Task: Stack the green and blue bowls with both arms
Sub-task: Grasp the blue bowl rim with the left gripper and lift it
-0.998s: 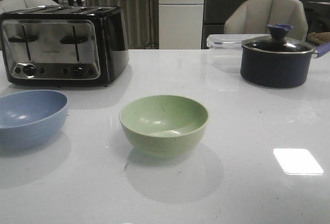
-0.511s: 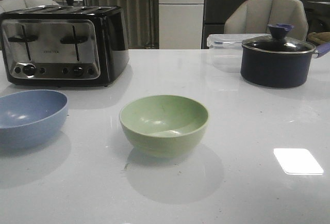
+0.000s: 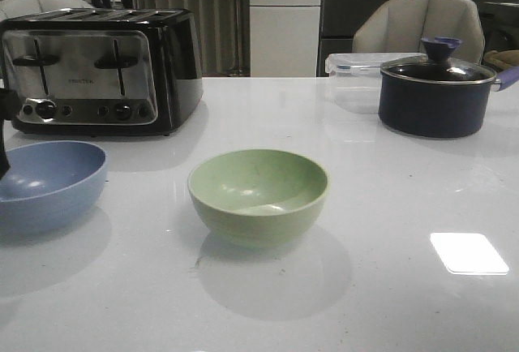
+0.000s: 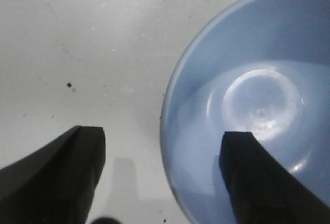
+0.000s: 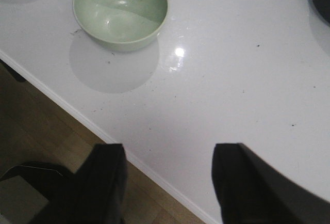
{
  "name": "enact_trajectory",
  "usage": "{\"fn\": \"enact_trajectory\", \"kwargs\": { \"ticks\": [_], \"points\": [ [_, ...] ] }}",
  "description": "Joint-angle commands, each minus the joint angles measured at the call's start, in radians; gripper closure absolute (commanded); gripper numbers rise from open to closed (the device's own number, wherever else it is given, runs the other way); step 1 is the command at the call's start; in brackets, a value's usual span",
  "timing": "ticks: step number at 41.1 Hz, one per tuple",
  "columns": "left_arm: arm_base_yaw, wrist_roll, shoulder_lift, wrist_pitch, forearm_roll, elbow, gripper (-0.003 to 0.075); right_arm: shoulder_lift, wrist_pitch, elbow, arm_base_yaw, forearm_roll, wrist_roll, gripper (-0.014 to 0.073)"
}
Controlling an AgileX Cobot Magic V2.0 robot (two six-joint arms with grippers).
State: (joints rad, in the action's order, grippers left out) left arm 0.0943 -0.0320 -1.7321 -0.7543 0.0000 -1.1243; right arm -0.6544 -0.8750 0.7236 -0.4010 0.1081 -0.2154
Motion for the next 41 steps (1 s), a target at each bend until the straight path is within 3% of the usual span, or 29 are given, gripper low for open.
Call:
{"fn": "enact_trajectory", "kwargs": {
  "ticks": [1, 7, 14, 23, 33, 41],
  "points": [
    [-0.003, 0.038, -0.014, 0.033, -0.053, -0.071, 0.0213, 0.002, 0.069, 0.027, -0.002, 0.01, 0.003, 0.0109],
    [-0.001, 0.038, -0.06, 0.025, -0.053, -0.107, 0.0239, 0.002, 0.069, 0.027, -0.002, 0.01, 0.003, 0.0109],
    [-0.001, 0.038, -0.06, 0.021, -0.053, -0.11, 0.0443, 0.002, 0.069, 0.027, -0.002, 0.01, 0.003, 0.0109],
    [-0.001, 0.066, -0.04, -0.023, -0.053, -0.11, 0.0627, 0.002, 0.069, 0.027, -0.002, 0.01, 0.003, 0.0109],
    [-0.001, 0.132, 0.106, -0.055, -0.088, -0.112, 0.0622, 0.002, 0.069, 0.027, -0.002, 0.01, 0.003, 0.0109],
    [-0.001, 0.374, 0.215, -0.146, -0.355, -0.173, 0.0622, 0.002, 0.069, 0.027, -0.002, 0.01, 0.003, 0.0109]
  ]
}}
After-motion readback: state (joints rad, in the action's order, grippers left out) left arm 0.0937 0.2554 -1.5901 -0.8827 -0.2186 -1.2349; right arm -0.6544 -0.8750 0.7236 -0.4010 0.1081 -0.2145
